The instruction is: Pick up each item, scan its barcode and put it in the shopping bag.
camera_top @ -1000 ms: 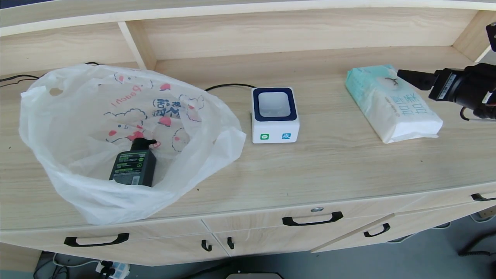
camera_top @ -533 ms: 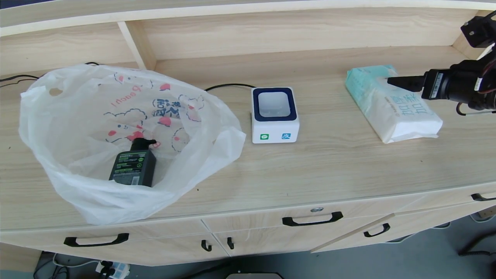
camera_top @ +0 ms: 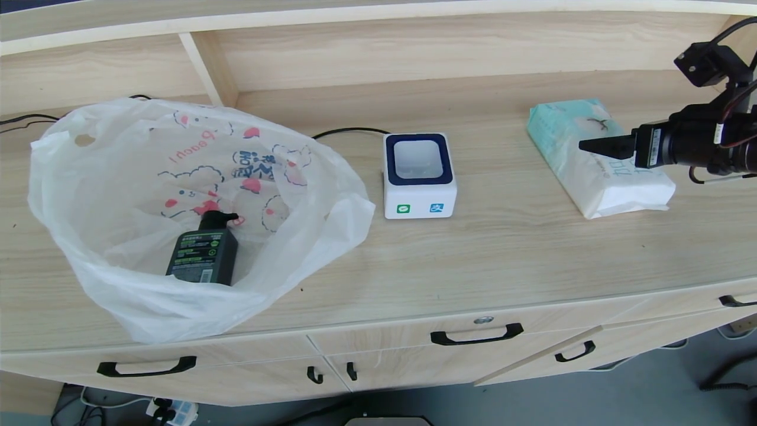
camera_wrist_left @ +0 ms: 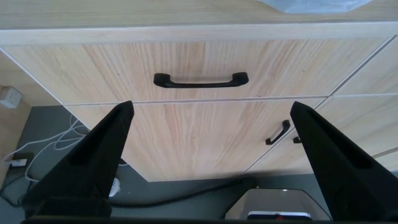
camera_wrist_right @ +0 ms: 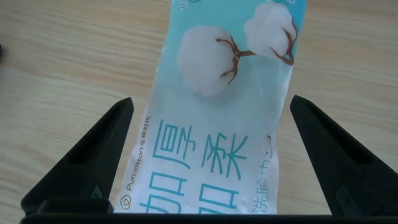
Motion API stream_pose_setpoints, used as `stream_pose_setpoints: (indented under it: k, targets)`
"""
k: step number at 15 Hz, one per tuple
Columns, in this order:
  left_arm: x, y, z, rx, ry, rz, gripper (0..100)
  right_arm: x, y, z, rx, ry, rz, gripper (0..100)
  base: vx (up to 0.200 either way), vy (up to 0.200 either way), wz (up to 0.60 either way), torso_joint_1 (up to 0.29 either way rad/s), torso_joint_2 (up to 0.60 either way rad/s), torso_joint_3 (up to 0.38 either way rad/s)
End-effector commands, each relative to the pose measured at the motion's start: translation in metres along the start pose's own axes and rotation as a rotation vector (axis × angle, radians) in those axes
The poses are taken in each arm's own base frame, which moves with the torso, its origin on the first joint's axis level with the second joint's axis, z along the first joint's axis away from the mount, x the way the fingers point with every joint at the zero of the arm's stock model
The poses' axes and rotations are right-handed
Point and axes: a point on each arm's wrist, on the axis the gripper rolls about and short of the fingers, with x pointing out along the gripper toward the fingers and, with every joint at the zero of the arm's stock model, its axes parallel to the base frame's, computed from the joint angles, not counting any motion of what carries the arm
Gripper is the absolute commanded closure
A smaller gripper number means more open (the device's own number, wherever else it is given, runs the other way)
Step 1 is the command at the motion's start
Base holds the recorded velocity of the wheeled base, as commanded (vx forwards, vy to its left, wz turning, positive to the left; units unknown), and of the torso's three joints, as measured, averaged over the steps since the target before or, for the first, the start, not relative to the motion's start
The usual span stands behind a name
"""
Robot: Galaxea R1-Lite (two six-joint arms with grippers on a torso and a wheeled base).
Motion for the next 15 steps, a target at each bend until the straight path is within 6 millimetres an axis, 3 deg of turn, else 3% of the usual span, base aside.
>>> stream_pose_setpoints:
  k: [1,5,15]
  targets:
    - [0.000,0.000,0.000,-0.001,0.000,-0.001,0,0.003,-0.003,-0.005,0.009,0.017,-0.007,0,0.000,0.000,0.00,0.000,0.00,0.000]
    - [0.000,0.000,0.000,0.002,0.000,0.001,0,0.003,-0.003,-0.008,0.011,0.027,0.002,0,0.000,0.000,0.00,0.000,0.00,0.000]
    - [0.000,0.000,0.000,0.006,-0.002,0.001,0,0.039,0.003,-0.031,-0.017,0.104,0.035,0,0.000,0.000,0.00,0.000,0.00,0.000]
